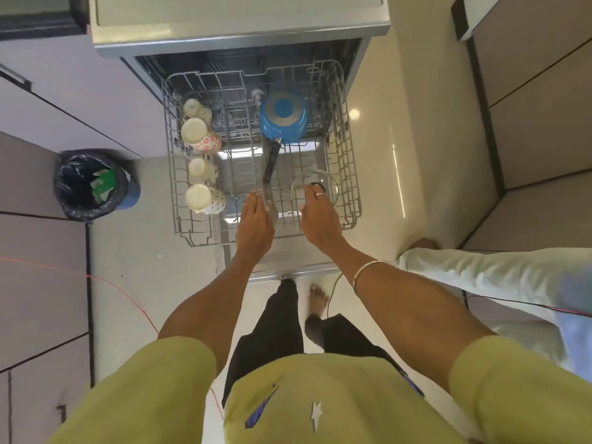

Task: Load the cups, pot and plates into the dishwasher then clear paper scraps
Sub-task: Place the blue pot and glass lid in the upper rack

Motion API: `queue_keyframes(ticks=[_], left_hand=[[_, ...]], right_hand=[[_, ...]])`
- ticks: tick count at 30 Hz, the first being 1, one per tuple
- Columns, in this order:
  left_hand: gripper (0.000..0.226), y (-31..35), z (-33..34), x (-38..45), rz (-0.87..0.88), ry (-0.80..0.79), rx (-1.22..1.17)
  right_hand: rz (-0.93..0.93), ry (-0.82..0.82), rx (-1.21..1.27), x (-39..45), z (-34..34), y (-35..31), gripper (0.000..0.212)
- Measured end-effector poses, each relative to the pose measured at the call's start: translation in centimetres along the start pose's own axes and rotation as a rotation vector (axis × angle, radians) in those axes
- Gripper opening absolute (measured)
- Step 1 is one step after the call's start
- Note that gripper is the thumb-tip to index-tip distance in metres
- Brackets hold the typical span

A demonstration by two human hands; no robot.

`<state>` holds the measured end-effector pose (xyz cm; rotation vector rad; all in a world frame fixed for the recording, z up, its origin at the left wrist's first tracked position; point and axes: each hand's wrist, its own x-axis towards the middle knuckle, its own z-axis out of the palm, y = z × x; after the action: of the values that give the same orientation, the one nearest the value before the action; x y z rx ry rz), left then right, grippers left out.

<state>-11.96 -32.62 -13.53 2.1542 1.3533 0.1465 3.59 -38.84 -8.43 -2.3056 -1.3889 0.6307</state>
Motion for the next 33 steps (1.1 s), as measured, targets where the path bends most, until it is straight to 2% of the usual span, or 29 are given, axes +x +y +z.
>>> queue_keyframes(ticks=[10, 18, 22, 29, 33], left_hand=[[0.049, 0.9, -0.2, -6.5, -0.069, -0.013, 0.138], [0.049, -0.7, -1.2, -8.5, -0.072, -0.05, 0.147], [0.048, -2.5, -0.3, -7.8, -0.029, -0.045, 0.17], [0.047, -6.5, 3.6, -7.4, 0.058, 0.077, 0.148], [0.044, -9.1, 6.9, -6.7, 0.118, 0.113, 0.183]], right_hand=[[-0.1, 0.002, -0.009, -4.9, -1.7, -0.4, 0.053], [-0.13, 0.025, -0.025, -6.8, -1.3, -1.1, 0.067], [-0.109, 0.073, -0.026, -7.0, 1.2, -0.9, 0.066], [-0.124, 0.014, -0.068, -7.1, 9.6, 1.9, 0.046], [-0.127, 0.051, -0.113, -6.6, 13.9, 4.2, 0.039]])
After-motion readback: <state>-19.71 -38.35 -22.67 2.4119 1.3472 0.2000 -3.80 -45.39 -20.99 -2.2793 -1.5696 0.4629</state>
